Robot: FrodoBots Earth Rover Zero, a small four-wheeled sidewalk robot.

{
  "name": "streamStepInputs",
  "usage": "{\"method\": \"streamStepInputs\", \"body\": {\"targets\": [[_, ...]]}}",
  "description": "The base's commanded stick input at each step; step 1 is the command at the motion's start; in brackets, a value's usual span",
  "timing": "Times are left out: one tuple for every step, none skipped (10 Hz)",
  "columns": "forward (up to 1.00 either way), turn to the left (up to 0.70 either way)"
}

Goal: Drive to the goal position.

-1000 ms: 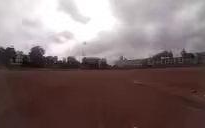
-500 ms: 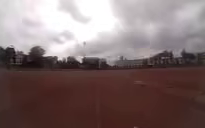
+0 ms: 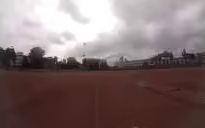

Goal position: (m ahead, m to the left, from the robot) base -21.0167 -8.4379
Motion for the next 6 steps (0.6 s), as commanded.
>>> {"method": "streamStepInputs", "body": {"targets": [[0.70, 0.00], [0.70, 0.00], [0.70, 0.00], [0.70, 0.00], [0.70, 0.00], [0.70, 0.00]]}}
